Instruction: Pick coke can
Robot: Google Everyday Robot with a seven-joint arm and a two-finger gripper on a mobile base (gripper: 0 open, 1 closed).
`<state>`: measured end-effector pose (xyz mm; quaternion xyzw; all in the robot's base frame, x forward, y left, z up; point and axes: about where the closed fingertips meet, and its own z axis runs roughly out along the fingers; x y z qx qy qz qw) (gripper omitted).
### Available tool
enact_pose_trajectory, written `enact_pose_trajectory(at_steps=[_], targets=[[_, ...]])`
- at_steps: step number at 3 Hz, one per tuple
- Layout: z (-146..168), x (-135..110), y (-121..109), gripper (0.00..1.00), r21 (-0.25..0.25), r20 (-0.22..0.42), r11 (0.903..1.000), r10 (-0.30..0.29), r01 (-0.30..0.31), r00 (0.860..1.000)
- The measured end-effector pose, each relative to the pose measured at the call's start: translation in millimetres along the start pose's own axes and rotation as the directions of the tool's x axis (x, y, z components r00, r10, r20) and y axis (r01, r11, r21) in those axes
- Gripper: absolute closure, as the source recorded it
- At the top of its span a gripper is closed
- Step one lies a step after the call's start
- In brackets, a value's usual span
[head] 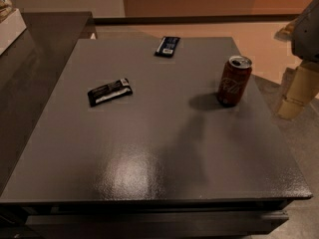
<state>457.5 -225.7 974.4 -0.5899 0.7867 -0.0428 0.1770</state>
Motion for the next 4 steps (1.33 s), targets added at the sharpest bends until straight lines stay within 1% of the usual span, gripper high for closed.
enact_pose_trajectory(at_steps=[1, 2, 3, 4], targets=[[18, 9, -26, 0.00, -0.014, 0.053, 0.9990, 0.042, -0.042, 0.998], [36, 13, -51, 0.00, -0.032, 0.124, 0.9970, 0.074, -0.071, 0.990], [57, 10, -68, 0.00, -0.061, 0.199, 0.9929, 0.113, -0.102, 0.974], [80, 3, -75, 0.00, -0.100, 0.258, 0.9867, 0.150, -0.128, 0.954]])
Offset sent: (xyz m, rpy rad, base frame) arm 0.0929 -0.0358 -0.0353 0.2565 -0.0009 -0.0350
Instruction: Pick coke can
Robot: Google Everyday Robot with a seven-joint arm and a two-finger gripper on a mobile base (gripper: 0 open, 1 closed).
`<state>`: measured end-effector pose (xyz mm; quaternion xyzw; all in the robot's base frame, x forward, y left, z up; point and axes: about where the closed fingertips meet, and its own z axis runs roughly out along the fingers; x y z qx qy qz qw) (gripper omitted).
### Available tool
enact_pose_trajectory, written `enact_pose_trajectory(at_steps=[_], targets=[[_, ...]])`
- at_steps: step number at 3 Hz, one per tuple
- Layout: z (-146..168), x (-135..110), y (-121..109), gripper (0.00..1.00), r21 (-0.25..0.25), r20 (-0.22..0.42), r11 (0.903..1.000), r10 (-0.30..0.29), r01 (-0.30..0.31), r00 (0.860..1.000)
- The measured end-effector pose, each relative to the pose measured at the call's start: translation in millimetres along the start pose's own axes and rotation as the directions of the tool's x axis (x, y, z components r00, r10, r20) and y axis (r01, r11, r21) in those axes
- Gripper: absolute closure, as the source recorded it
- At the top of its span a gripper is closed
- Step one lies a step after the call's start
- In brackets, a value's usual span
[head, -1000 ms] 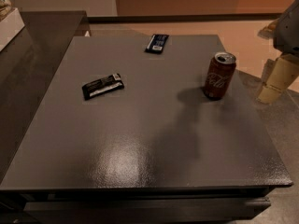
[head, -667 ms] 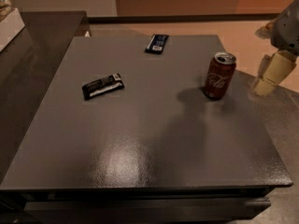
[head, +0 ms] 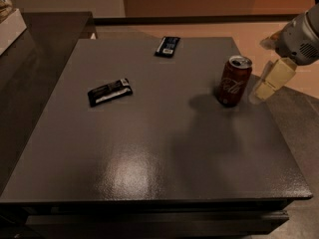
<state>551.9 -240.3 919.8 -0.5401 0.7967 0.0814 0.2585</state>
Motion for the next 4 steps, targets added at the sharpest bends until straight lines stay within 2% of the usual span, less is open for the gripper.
enact_pose_trajectory(at_steps=[2, 3, 4], targets=[[36, -4, 3, 0.00, -0.074, 0.078, 0.9958, 0.060, -0.054, 0.995], [37, -12, 4, 0.18, -0.082, 0.118, 0.9934, 0.089, -0.079, 0.989], [34, -20, 3, 0.41, -0.077, 0.151, 0.9916, 0.115, -0.105, 0.982]])
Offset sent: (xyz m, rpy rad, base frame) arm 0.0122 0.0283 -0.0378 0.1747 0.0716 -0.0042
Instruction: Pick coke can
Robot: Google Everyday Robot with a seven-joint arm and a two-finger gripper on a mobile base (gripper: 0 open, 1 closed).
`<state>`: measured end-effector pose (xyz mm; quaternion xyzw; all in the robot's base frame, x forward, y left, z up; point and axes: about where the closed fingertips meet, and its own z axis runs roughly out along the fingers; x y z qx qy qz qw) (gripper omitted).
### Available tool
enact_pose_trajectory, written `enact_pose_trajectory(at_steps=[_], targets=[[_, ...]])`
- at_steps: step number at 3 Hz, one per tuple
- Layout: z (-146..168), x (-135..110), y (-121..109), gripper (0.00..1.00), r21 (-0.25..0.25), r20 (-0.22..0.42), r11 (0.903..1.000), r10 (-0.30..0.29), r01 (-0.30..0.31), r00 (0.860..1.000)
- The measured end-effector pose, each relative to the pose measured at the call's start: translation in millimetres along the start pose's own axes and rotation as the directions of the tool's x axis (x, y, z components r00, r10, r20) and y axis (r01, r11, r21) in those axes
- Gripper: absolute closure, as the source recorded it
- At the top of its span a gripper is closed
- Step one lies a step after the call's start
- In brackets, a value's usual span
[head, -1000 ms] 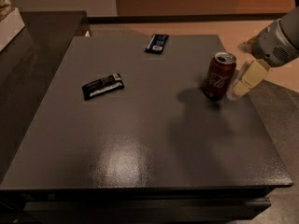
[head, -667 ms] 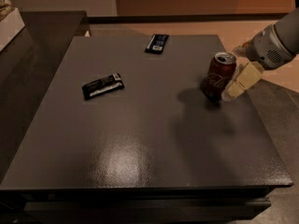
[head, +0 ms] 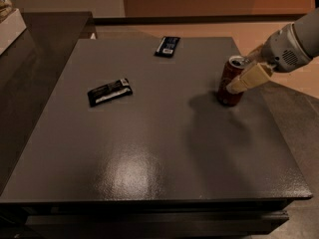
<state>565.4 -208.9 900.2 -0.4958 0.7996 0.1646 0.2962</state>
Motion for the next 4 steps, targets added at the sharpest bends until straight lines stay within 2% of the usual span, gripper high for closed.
enact_pose_trajectory(at_steps=[2, 3, 4], targets=[[-11, -16, 5, 0.88, 0.013, 0.046, 0.9997, 0.020, -0.020, 0.999], [-30, -39, 17, 1.00, 0.004, 0.085, 1.0000, 0.004, -0.004, 0.996], [-55, -67, 31, 1.00, -0.005, 0.103, 0.9991, -0.040, 0.041, 0.994]])
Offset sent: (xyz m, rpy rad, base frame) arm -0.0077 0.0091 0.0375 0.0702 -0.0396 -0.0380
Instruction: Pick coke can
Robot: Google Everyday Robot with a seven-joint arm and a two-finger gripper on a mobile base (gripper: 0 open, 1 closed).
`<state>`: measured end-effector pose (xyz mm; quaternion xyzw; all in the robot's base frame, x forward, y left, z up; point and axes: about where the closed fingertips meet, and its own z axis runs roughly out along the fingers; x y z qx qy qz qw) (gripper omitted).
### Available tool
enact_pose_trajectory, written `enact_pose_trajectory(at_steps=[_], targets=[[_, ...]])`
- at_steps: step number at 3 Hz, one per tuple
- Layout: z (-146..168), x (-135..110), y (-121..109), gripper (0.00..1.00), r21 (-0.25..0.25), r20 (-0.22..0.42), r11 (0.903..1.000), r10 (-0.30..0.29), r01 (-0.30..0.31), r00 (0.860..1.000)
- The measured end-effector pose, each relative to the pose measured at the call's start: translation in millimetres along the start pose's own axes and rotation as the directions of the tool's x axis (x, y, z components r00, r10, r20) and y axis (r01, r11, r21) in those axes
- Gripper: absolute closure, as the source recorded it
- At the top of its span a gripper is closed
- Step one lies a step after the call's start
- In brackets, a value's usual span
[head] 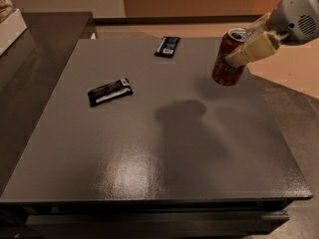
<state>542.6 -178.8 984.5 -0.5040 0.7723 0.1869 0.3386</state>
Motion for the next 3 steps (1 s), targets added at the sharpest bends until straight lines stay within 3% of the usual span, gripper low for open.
enact_pose_trajectory(at_steps=[2, 3], targets=[[-34, -48, 23, 1.00, -0.015, 0.018, 0.9947, -0.102, 0.102, 0.995], [-34, -48, 23, 1.00, -0.015, 0.018, 0.9947, -0.102, 0.102, 0.995]])
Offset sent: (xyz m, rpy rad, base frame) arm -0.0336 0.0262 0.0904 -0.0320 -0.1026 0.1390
